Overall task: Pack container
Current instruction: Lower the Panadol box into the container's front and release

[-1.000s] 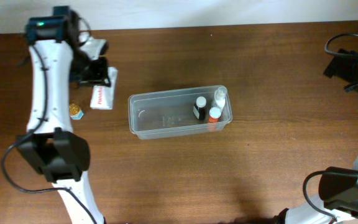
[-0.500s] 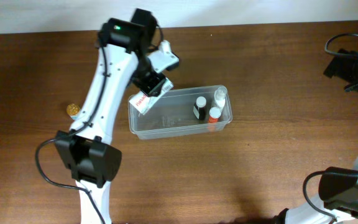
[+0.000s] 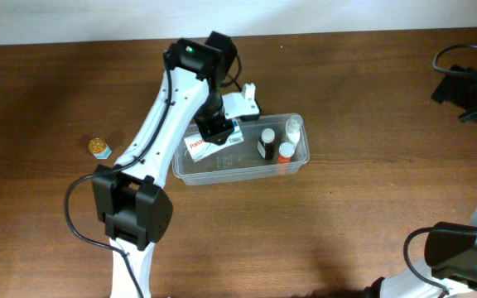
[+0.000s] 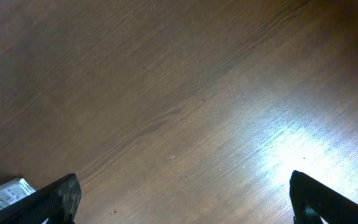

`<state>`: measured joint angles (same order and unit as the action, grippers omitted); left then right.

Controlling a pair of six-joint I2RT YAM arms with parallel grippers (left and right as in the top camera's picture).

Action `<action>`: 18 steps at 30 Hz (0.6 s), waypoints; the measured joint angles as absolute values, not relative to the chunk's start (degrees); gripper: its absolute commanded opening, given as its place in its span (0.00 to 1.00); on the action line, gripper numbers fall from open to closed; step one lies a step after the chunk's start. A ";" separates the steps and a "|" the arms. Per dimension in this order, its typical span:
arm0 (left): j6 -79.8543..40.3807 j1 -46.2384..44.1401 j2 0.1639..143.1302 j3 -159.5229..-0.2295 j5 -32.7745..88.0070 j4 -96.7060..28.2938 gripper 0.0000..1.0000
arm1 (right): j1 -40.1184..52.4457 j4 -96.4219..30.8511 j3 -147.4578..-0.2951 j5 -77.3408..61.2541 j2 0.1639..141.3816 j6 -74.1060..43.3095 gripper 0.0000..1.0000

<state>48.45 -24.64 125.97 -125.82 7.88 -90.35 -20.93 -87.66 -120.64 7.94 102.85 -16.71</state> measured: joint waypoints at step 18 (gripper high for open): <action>55.16 -24.64 126.13 -108.42 7.62 -75.61 0.28 | -20.91 -87.66 -120.64 7.94 102.85 -16.75 0.98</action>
